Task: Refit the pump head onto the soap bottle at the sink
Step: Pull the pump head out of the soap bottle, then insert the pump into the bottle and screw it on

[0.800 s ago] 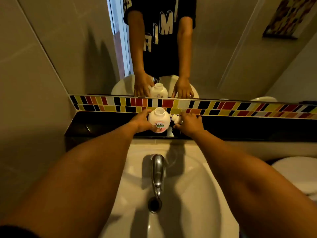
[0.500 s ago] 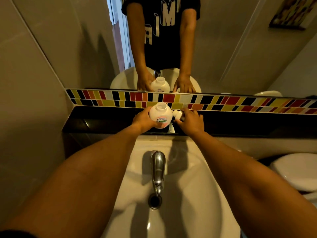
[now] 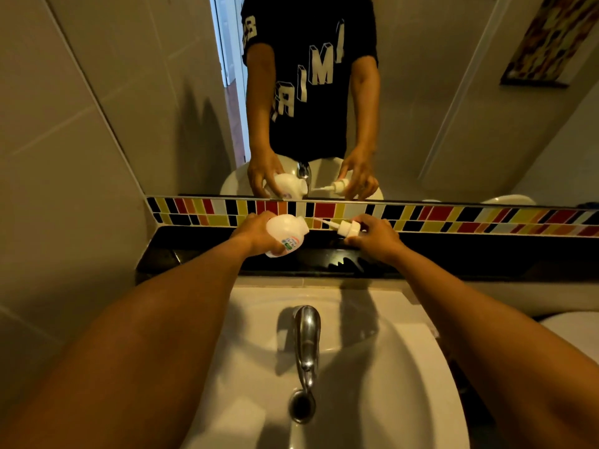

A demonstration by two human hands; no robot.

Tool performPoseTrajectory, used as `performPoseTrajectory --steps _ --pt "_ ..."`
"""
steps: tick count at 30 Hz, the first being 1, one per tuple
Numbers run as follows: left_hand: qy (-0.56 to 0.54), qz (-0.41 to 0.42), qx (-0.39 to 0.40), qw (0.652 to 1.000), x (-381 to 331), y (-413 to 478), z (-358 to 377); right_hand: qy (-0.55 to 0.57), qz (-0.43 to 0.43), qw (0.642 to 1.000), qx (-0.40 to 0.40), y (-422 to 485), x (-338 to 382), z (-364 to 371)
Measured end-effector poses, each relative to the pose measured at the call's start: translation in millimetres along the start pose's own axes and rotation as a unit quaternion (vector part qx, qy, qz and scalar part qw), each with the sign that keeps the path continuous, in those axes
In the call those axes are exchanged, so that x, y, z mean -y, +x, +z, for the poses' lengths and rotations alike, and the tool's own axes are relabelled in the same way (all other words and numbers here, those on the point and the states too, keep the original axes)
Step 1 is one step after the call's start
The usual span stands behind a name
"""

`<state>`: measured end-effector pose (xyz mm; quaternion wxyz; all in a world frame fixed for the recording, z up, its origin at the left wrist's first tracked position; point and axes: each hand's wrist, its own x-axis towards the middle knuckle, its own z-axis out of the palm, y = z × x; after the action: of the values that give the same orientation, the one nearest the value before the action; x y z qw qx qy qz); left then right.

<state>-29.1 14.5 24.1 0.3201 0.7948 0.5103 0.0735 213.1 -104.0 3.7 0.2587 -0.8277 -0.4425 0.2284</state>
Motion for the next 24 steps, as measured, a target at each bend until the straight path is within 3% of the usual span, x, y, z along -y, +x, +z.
performPoseTrajectory --steps 10,24 --pt "0.070 0.030 0.007 0.997 -13 -11 -2 -0.117 -0.098 0.988 0.024 -40 41 -16" --pt "0.035 0.037 0.024 0.998 -25 -21 14 -0.233 -0.191 0.953 0.044 -48 67 -11"
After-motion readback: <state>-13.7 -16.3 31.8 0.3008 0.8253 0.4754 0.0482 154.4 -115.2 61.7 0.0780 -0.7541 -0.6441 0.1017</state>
